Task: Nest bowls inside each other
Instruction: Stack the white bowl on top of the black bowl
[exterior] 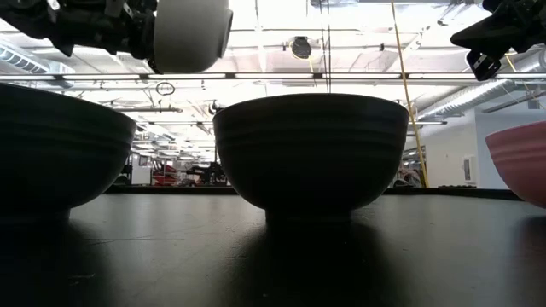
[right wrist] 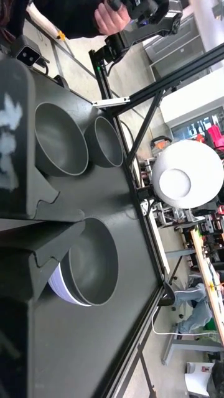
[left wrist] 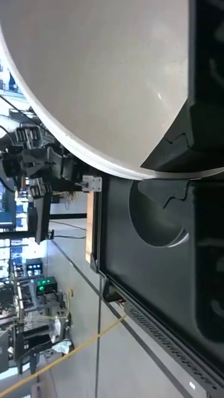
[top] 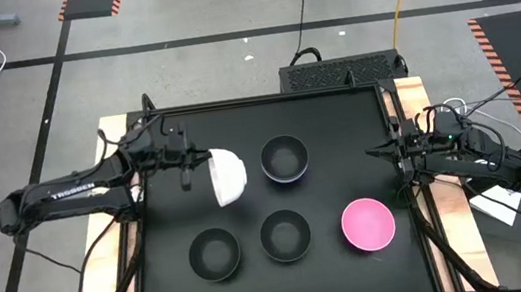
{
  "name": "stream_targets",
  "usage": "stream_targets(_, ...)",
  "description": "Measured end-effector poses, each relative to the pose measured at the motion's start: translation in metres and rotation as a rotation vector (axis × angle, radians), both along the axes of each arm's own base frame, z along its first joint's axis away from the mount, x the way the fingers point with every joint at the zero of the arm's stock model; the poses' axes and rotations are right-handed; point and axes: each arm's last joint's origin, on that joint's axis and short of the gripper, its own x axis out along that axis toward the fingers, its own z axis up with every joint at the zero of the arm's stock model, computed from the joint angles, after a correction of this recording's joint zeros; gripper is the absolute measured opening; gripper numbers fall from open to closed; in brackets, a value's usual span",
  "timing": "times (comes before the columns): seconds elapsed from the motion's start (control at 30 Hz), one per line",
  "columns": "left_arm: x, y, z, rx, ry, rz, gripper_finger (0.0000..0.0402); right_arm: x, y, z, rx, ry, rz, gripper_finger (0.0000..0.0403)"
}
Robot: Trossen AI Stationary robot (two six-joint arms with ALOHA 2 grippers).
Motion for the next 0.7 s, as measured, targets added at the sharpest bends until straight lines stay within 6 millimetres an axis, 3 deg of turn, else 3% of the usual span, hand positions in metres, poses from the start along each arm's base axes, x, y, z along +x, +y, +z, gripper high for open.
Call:
stream_targets(0.37, 0.014, 0.007, -0.002, -0.029, -0.012, -0.013, 0.0004, 0.0, 0.0, 0.0, -0.003, 0.0, 0.0, 0.0)
stream_targets(0.7, 0.051, 0.026, 0.023, -0.06, 0.059, -0.049, 0.0004, 0.0, 0.0, 0.0, -0.003, 0.0, 0.0, 0.0)
